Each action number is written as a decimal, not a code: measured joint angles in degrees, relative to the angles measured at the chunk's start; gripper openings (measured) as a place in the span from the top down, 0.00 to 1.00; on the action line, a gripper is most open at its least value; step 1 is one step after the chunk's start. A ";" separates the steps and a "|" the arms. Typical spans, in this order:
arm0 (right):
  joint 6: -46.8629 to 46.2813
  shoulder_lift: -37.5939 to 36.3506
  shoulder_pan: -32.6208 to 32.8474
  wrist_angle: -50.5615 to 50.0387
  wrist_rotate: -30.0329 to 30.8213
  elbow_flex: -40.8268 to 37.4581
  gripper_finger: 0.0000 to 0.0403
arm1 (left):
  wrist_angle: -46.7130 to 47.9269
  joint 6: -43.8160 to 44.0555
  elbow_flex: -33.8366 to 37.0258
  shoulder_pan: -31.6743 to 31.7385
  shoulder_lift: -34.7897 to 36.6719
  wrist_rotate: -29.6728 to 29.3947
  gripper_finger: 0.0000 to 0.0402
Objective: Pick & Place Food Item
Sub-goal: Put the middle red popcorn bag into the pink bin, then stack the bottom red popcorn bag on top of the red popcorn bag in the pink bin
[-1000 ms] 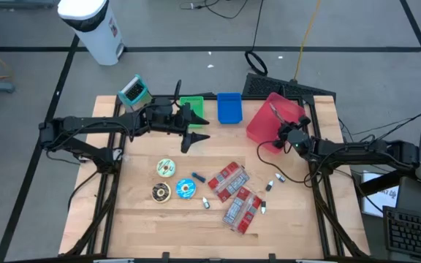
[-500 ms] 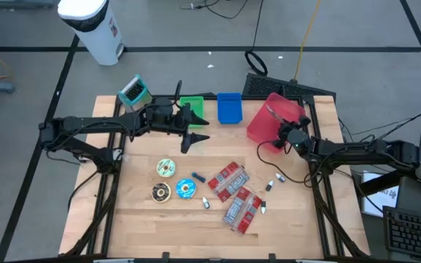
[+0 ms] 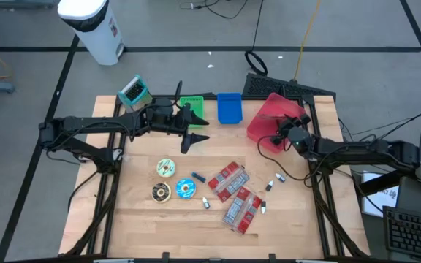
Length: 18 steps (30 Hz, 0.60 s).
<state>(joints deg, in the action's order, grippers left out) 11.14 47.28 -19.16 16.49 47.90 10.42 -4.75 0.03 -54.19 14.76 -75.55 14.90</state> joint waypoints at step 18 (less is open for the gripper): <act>-11.45 -11.32 0.16 9.02 -0.80 0.13 0.54 | 0.31 0.00 0.00 0.00 -0.02 -0.04 0.32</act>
<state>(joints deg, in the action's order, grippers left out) -0.31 35.96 -19.00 25.51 47.10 10.55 -4.45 0.03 -54.19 14.76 -75.57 14.85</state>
